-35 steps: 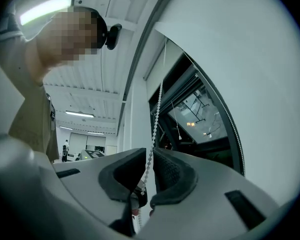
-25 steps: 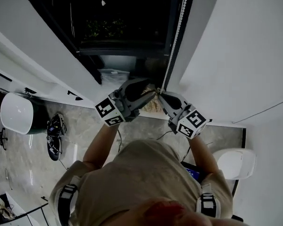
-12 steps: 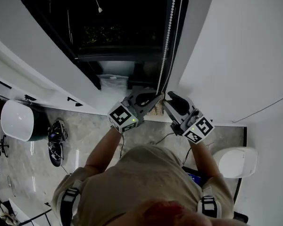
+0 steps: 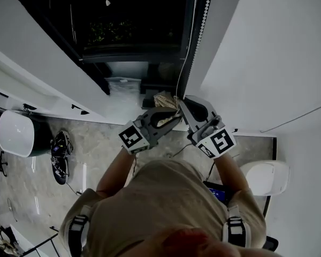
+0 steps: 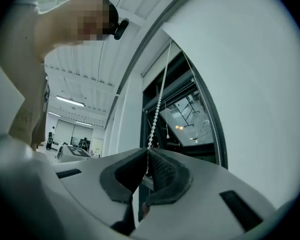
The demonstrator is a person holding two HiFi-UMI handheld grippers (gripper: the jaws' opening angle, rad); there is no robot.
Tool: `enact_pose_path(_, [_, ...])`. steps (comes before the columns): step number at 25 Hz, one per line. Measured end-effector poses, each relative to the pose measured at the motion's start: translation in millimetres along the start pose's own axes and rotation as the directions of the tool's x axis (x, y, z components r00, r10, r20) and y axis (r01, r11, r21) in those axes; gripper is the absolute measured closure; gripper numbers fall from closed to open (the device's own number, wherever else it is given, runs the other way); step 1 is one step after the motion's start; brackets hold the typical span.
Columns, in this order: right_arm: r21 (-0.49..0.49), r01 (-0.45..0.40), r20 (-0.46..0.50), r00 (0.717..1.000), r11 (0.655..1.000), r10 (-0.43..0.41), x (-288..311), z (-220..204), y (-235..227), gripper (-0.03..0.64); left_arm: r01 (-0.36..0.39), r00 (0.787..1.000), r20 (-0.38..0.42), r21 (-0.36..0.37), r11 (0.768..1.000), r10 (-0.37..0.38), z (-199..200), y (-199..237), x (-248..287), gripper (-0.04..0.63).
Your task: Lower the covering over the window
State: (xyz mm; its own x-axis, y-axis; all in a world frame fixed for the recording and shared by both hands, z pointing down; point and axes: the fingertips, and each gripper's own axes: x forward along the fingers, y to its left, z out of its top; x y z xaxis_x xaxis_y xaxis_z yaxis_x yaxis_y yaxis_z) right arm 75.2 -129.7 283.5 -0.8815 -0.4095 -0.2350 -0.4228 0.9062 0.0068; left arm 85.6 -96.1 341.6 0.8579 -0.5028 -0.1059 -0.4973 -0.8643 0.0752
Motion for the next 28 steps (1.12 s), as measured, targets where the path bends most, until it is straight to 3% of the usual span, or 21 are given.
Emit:
enact_pose_path(2, [0.060,0.011,-0.045,0.999,0.998,-0.008,-3.4,-24.5,-10.6,0.603,0.015,0.996,0.091,-0.086,0.996,-0.007,12.7,13.7,-15.9,0.415])
enact_pose_path(4, [0.126,-0.012,-0.130,0.991,0.992,0.029,-6.9,-59.9,-6.0,0.603,-0.016,0.987,0.160,-0.113,0.993,0.034,33.8,30.4,-20.0,0.411])
enact_pose_path(7, [0.145,-0.081,-0.185,0.977,0.986,0.108,-5.4,-79.6,14.6,0.603,-0.050,0.986,0.158,-0.029,0.998,0.054,65.6,37.5,4.1,0.411])
enact_pose_path(9, [0.121,-0.104,-0.193,0.973,0.987,0.127,-3.9,-78.4,21.3,0.603,-0.045,0.991,0.128,0.014,0.999,0.043,73.2,32.4,20.1,0.443])
enact_pose_path(10, [0.113,-0.110,-0.197,0.972,0.988,0.131,-4.8,-78.5,23.3,0.603,-0.044,0.992,0.118,0.024,0.999,0.041,73.1,29.3,24.1,0.565])
enact_pose_path(14, [0.117,-0.203,-0.150,0.964,0.972,0.220,-19.3,-69.5,28.5,0.599,-0.096,0.989,0.118,0.055,0.994,0.089,68.3,30.7,20.9,0.568])
enact_pose_path(15, [0.134,-0.214,-0.111,0.967,0.968,0.230,-23.5,-59.5,21.5,0.504,-0.118,0.989,0.103,0.089,0.989,0.109,64.5,33.1,19.4,0.568])
enact_pose_path(16, [0.148,-0.204,-0.064,0.974,0.968,0.215,-26.8,-45.5,10.6,0.460,-0.129,0.990,0.078,0.117,0.985,0.121,57.8,34.2,18.4,0.568])
enact_pose_path(17, [0.150,-0.182,-0.018,0.982,0.972,0.186,-28.3,-29.3,-0.1,0.460,-0.127,0.991,0.050,0.127,0.984,0.122,48.4,33.2,17.7,0.568])
enact_pose_path(21, [0.079,-0.111,0.066,0.992,0.991,0.106,-18.7,14.1,-2.4,0.464,-0.072,0.996,-0.047,0.076,0.995,0.076,-0.8,9.4,16.4,0.568])
enact_pose_path(22, [0.052,-0.091,0.058,0.994,0.995,0.088,-16.0,15.7,0.6,0.499,-0.064,0.996,-0.063,0.064,0.996,0.068,-10.3,2.3,16.7,0.568])
enact_pose_path(23, [0.026,-0.071,0.044,0.997,0.997,0.070,-13.9,15.1,2.8,0.588,-0.062,0.995,-0.069,0.051,0.997,0.066,-15.6,-3.0,16.5,0.568])
enact_pose_path(25, [0.002,-0.048,0.028,0.998,0.999,0.048,-12.3,13.1,5.4,0.598,-0.061,0.997,-0.048,0.026,0.998,0.062,-11.6,-8.8,11.2,0.568])
enact_pose_path(27, [0.019,-0.032,0.009,0.999,0.999,0.032,-15.2,3.7,3.2,0.603,-0.035,0.999,0.026,0.012,0.999,0.035,2.8,-8.4,-3.8,0.566])
enact_pose_path(28, [0.029,-0.032,-0.029,0.999,0.999,0.033,-17.4,-11.6,2.8,0.603,-0.026,0.997,0.079,0.003,1.000,0.025,12.1,-3.7,-13.5,0.486])
